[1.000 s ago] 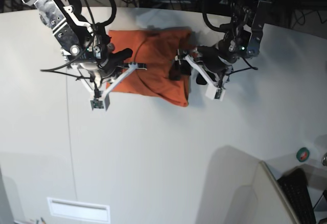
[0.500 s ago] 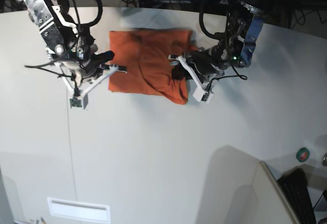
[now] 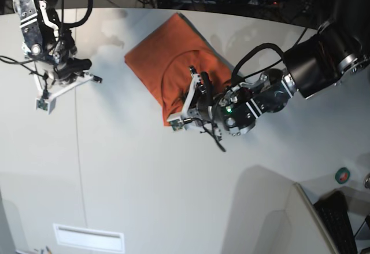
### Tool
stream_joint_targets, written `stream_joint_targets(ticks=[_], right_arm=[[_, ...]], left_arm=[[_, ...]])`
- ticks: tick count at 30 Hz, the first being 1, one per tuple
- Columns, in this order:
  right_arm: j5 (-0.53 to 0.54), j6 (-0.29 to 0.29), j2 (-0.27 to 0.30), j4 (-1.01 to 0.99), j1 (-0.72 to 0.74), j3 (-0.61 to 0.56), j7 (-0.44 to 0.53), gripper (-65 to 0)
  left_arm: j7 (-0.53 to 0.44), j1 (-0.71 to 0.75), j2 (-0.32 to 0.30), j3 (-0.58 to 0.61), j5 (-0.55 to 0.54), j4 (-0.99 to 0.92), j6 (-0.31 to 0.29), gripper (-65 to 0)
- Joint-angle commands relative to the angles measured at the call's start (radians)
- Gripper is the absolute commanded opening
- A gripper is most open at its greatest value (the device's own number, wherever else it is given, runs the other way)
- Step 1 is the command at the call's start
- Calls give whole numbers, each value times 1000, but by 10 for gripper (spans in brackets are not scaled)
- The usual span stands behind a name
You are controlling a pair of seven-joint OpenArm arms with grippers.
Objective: Layout the t-shirt on the table in an organized manner, then fold the t-shirt properly
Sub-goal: 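Smooth the folded shirt's edge with the left gripper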
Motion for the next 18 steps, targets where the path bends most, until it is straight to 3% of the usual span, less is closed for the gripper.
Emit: stream_joint_targets(ticks=[1, 6, 8, 12, 18], right_arm=[[-5, 2, 6, 16, -4, 16, 16, -650], [-5, 2, 1, 16, -45, 70, 16, -650], [-5, 2, 0, 16, -59, 84, 17, -650], [-5, 2, 0, 15, -74, 101, 19, -650], [-5, 2, -2, 13, -82, 101, 50, -650]], left_arm=[[-26, -62, 21, 39, 4, 3, 4, -650], [-124, -182, 109, 234, 6, -60, 4, -650], [-154, -207, 150, 247, 23, -100, 4, -650], [-192, -194, 221, 247, 205, -155, 4, -650], [-238, -141, 274, 247, 443, -164, 4, -650]])
